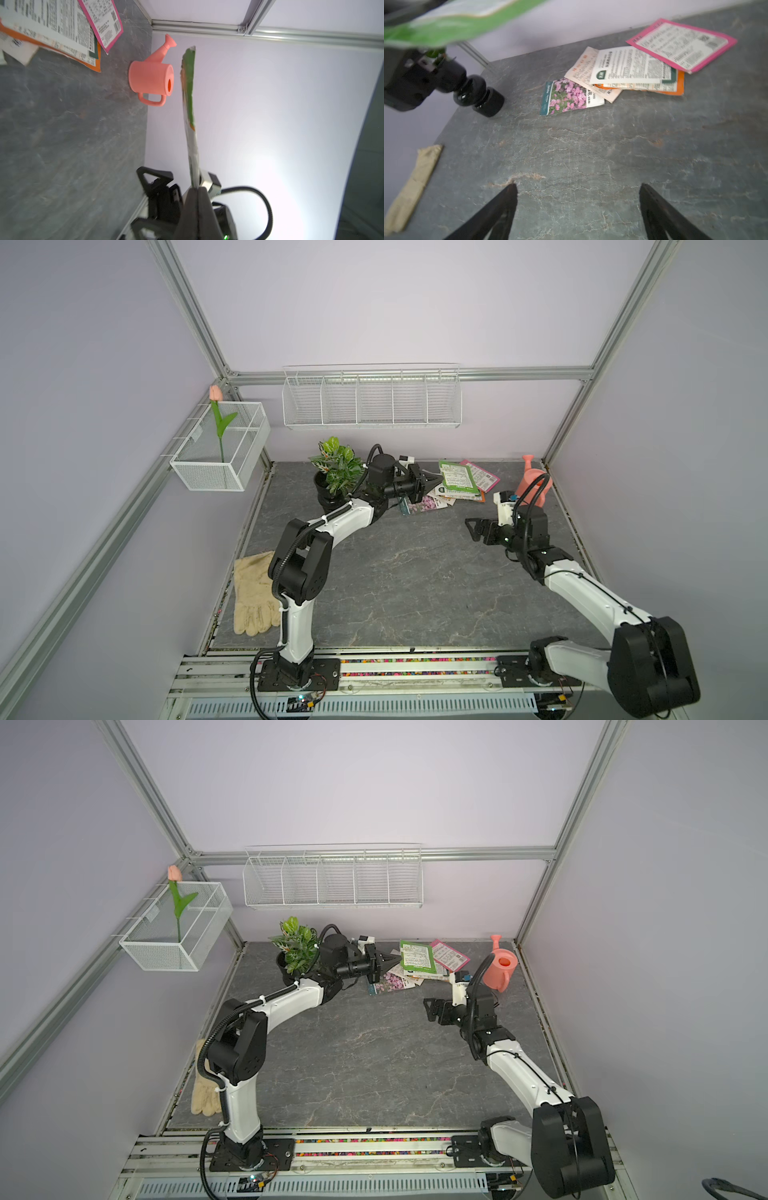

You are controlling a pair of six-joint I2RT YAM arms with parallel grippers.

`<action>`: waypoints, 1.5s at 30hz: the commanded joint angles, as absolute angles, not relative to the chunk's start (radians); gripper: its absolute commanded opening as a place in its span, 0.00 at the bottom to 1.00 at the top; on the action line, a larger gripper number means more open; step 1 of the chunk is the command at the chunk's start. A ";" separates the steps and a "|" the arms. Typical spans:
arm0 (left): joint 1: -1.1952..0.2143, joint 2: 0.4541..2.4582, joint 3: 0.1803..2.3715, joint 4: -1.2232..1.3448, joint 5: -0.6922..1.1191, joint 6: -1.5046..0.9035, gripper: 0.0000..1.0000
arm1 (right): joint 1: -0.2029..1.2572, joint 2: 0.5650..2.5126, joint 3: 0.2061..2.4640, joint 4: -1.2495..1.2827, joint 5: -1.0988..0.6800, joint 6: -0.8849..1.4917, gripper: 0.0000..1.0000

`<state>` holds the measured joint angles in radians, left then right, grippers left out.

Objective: Arrange the seed packets in a row
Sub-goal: Pick up the seed packet from the center of the board, then place the seed packet at the center of the board.

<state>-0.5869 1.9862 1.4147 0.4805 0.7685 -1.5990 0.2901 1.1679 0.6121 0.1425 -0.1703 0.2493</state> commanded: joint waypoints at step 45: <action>-0.666 1.537 0.944 0.427 0.798 -1.688 0.00 | 0.672 0.912 0.390 0.544 0.073 -0.258 0.58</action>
